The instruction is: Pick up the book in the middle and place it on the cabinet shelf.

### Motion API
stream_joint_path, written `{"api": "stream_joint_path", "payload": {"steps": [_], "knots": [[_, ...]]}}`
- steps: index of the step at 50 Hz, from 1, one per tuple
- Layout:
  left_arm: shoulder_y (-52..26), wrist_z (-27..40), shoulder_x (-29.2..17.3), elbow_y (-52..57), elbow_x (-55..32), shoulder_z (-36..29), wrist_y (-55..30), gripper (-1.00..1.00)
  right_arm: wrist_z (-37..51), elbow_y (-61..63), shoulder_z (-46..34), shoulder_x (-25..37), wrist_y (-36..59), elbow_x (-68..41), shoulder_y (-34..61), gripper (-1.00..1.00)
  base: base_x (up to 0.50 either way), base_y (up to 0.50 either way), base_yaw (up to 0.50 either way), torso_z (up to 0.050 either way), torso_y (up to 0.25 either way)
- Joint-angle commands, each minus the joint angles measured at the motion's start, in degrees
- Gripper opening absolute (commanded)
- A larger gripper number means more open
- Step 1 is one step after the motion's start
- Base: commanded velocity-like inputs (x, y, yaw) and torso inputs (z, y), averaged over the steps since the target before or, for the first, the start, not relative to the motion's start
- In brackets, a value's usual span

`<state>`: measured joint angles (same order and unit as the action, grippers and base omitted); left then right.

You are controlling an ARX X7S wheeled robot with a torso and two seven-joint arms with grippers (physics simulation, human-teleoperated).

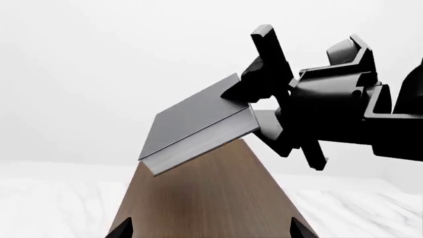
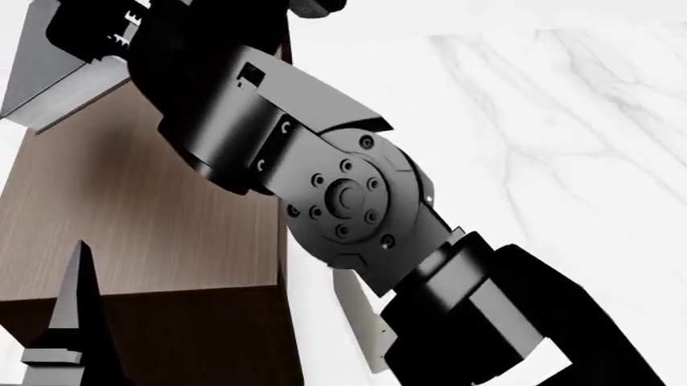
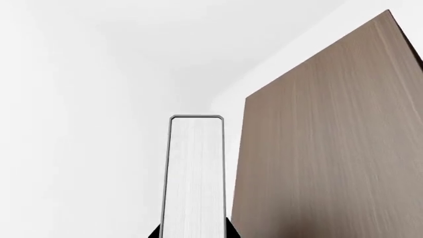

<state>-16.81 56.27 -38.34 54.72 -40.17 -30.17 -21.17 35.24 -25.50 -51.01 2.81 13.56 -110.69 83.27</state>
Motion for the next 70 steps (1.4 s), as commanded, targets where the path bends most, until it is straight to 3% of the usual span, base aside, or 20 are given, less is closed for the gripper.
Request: {"api": "stream_joint_path", "payload": {"steps": [1,42,43,59,70], "knots": [[0.0,0.0,-0.1,-0.3,-0.1,0.0,0.4,1.00,-1.9,-0.9,-0.6,-0.1,0.0,2.8,-0.1,-1.00,0.00,0.00,0.00,0.000,0.000],[-0.1,0.8,-0.9,0.0,-0.4,-0.1,0.9,1.00,-3.3,-1.1,-4.8,1.4,-2.7,5.8,-3.3,-1.00,0.00,0.00,0.00,0.000,0.001],[0.0,0.7,-1.0,-0.1,-0.3,0.0,1.2,1.00,-4.6,-1.3,-3.7,1.5,-2.7,4.2,-3.8,1.00,0.00,0.00,0.00,0.000,0.000],[0.0,1.0,-1.3,0.0,-0.5,0.0,1.4,1.00,-4.0,-2.2,-4.3,3.0,-3.2,4.6,-4.5,1.00,0.00,0.00,0.00,0.000,0.000],[0.0,1.1,-1.4,0.0,-0.3,-0.4,1.5,1.00,-3.1,1.6,-2.7,7.6,-3.8,3.7,-5.7,1.00,0.00,0.00,0.00,0.000,0.001]]}}
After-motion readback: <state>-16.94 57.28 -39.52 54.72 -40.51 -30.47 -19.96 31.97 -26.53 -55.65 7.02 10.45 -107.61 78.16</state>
